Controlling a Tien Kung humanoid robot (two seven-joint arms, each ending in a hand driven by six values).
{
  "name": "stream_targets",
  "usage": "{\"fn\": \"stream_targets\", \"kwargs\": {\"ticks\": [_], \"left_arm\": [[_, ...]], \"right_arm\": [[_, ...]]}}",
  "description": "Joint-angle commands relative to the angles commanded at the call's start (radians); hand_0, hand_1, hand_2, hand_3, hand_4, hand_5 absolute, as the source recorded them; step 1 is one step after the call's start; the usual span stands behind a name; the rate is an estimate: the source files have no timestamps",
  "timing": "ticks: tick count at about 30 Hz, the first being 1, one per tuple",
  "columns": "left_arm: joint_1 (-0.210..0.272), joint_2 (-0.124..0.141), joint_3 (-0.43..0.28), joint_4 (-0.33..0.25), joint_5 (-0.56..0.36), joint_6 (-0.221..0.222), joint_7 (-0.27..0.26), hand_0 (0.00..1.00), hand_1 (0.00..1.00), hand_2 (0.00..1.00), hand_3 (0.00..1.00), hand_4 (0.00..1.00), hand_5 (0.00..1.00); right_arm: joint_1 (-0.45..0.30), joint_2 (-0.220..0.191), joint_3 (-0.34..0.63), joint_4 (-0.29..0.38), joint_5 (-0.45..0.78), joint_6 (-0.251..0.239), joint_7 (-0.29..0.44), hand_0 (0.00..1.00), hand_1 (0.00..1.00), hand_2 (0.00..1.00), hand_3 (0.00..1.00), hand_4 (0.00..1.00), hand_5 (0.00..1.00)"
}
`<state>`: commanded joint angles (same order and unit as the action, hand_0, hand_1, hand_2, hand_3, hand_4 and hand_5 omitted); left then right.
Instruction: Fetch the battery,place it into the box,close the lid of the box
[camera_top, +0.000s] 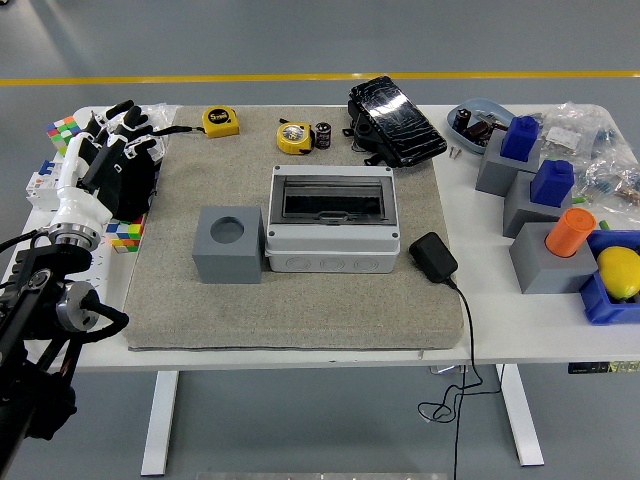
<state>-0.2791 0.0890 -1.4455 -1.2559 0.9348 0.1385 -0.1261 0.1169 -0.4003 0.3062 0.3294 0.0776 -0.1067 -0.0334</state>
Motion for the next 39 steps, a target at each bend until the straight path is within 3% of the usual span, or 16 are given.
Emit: {"fn": "stream_targets", "kwargs": {"ticks": [7, 14, 39], "left_arm": [[-0.028, 0.018, 0.007, 0.003, 0.0, -0.001, -0.003, 0.545, 0.63, 0.599, 0.649, 0.998, 0.406], [-0.005, 0.009, 0.014, -0.007, -0.002, 0.0, -0.002, 0.545, 0.63, 0.598, 0.649, 0.998, 0.406], [0.008, 0.008, 0.008, -0.043, -0.005, 0.004, 0.005, 0.536, 0.623, 0.593, 0.643, 0.998, 0.407]], "right_arm": [[0.036, -0.005, -0.057, 0.006, 0.007, 0.001, -0.002, 0.564, 0.595, 0.568, 0.543, 0.92, 0.472], [0.01, -0.006, -0.052, 0.002, 0.013, 0.001, -0.002, 0.563, 0.595, 0.568, 0.543, 0.92, 0.473], [0.001, -0.001, -0.012, -0.001, 0.004, 0.003, -0.005, 0.564, 0.595, 0.571, 0.544, 0.921, 0.477]]}}
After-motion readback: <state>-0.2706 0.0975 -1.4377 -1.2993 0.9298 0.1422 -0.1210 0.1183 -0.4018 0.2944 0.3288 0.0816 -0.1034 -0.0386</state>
